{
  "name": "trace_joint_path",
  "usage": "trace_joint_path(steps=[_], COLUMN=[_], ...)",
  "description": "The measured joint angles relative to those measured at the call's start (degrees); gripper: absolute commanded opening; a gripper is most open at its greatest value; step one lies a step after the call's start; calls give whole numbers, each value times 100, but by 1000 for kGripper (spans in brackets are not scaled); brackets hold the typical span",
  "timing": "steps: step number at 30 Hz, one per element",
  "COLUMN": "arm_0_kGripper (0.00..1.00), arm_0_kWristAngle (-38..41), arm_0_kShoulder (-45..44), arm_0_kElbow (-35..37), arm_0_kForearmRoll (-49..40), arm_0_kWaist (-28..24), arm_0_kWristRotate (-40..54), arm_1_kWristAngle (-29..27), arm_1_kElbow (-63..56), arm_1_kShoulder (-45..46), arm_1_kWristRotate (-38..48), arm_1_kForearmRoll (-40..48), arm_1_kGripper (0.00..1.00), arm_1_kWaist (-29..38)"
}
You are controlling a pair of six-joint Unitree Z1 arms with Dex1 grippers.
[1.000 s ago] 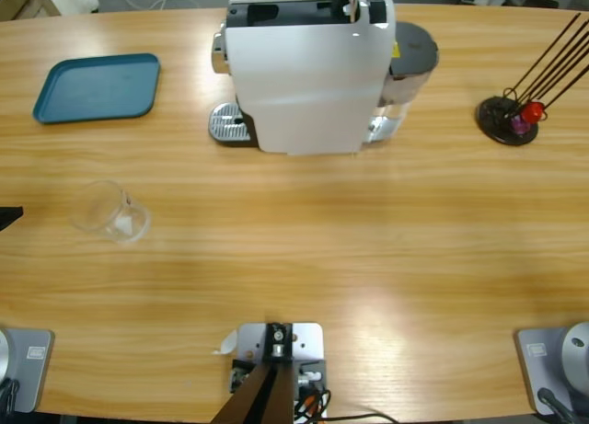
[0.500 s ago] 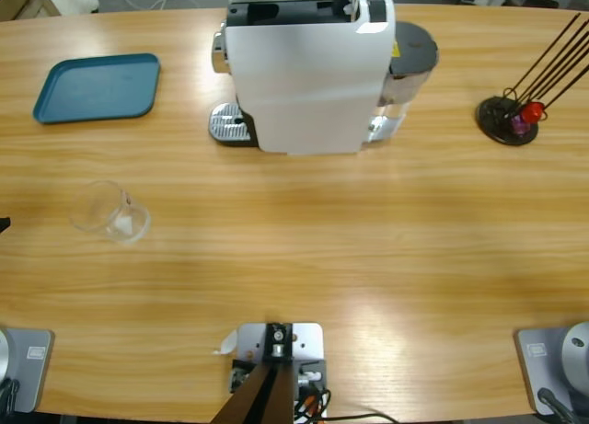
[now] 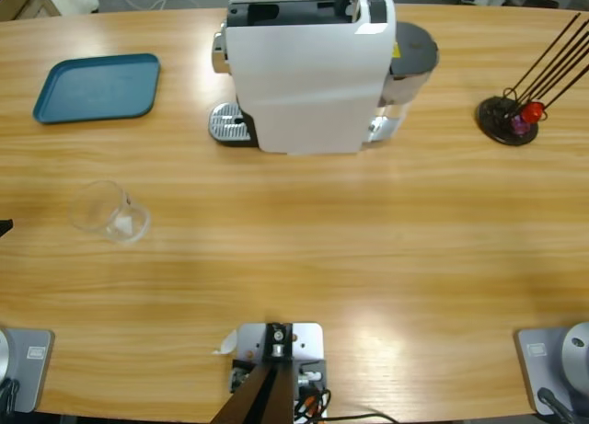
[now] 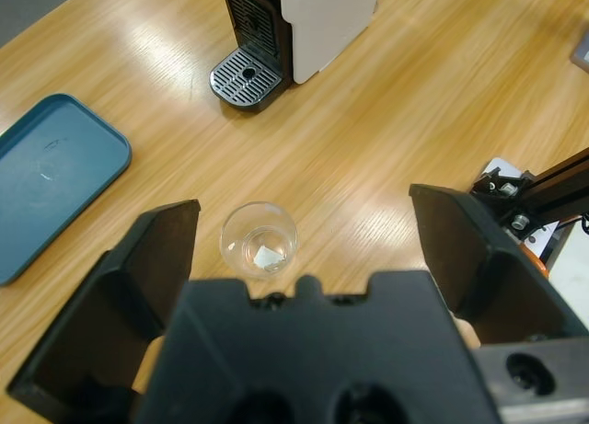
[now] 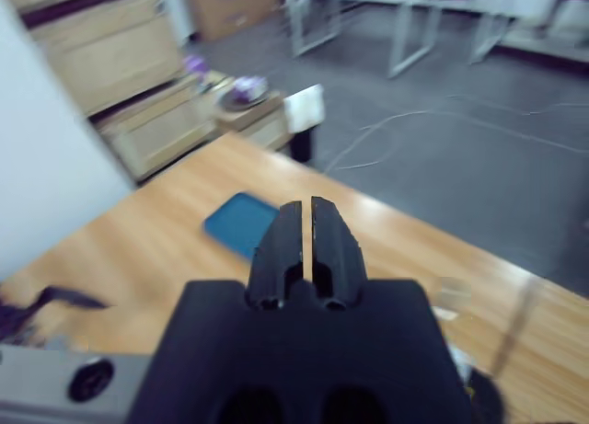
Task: Pour coffee
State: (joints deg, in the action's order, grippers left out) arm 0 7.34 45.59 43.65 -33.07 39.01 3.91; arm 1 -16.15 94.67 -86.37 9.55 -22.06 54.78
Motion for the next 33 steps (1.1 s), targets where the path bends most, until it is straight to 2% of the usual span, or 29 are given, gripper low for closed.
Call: trace_joint_path(steps=[5,9,14,21,29,33], arm_0_kGripper=[995,994,996,996,992,994], arm_0_kWristAngle=[0,0,0,0,-5,-7], arm_0_kShoulder=[-19,-25,-25,-25,-27,-77], arm_0_kElbow=[-8,-10,-10,-10,-11,-11], arm_0_kForearmRoll=[0,0,0,0,-1,-48], arm_0_kWaist=[0,0,0,0,0,0], arm_0_kWristRotate=[0,0,0,0,0,0], arm_1_kWristAngle=[293,907,1116,1207,953,876], arm_1_kElbow=[-830,-1481,-1912,-1933,-1933,-1907], arm_1_kShoulder=[554,464,-193,-423,-617,-940], arm_1_kWristRotate=[87,421,941,1044,1512,1685], arm_1_kForearmRoll=[327,1007,1730,1829,1861,1988], arm_1_kGripper=[0,0,0,0,0,0], arm_1_kWaist=[-1290,-1781,-1694,-1607,-774,-706])
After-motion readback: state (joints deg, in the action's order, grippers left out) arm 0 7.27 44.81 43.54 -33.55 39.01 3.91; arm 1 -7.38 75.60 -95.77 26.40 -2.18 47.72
